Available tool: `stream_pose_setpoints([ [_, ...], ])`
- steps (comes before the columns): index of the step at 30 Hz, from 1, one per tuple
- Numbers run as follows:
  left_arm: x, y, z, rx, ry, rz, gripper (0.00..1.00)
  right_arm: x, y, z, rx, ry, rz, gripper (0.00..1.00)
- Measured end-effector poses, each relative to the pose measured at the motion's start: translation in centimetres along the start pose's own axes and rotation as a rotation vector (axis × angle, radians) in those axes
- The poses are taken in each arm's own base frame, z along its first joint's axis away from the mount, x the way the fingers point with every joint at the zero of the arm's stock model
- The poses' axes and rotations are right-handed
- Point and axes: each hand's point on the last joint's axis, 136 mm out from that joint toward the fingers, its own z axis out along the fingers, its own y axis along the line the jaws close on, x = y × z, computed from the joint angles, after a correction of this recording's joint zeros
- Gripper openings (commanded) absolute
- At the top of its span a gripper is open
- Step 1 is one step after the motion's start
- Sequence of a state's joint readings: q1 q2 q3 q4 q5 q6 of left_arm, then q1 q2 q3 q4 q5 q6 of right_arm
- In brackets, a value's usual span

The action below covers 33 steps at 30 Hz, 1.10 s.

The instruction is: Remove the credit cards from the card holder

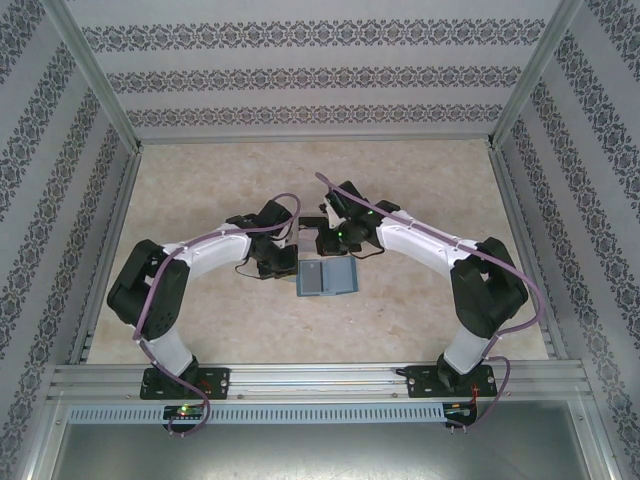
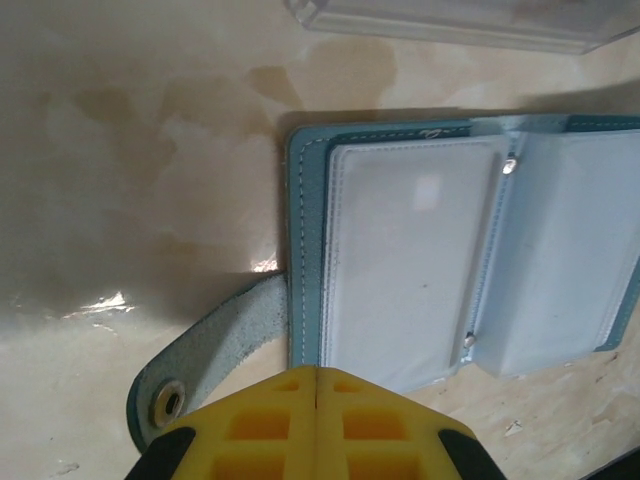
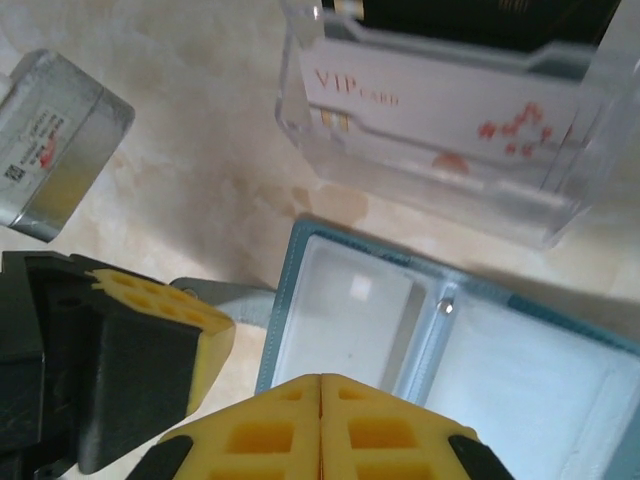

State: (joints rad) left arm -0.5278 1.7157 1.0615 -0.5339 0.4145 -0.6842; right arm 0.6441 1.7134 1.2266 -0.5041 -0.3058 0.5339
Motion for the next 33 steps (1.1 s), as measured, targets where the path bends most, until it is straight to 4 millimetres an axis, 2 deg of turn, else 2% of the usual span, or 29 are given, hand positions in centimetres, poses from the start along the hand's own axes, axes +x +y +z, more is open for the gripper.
stream_pose_setpoints([
  [7,-0.2,0.4,0.7,-0.012,0.017,-0.011,0.0,2.0,-0.1,1.1,-0.043,0.068,0.111,0.1],
  [10,-0.4,0.8,0.8,-0.015,0.016,-0.02,0.0,2.2,0.0,1.5,-0.053,0.082,0.135,0.14],
  [18,-1.2,1.1,1.0,-0.031,0.009,0.005,0.0,3.1,-0.3,3.6,-0.039,0.138,0.172,0.15],
  [22,-1.4,1.3,1.1,-0.043,0.002,0.018,0.0,3.4,0.3,4.4,-0.038,0.156,0.171,0.17],
  [33,-0.4,2.9,1.9,-0.056,0.028,-0.003,0.0,4.8,1.1,6.4,-0.023,0.204,0.175,0.26],
])
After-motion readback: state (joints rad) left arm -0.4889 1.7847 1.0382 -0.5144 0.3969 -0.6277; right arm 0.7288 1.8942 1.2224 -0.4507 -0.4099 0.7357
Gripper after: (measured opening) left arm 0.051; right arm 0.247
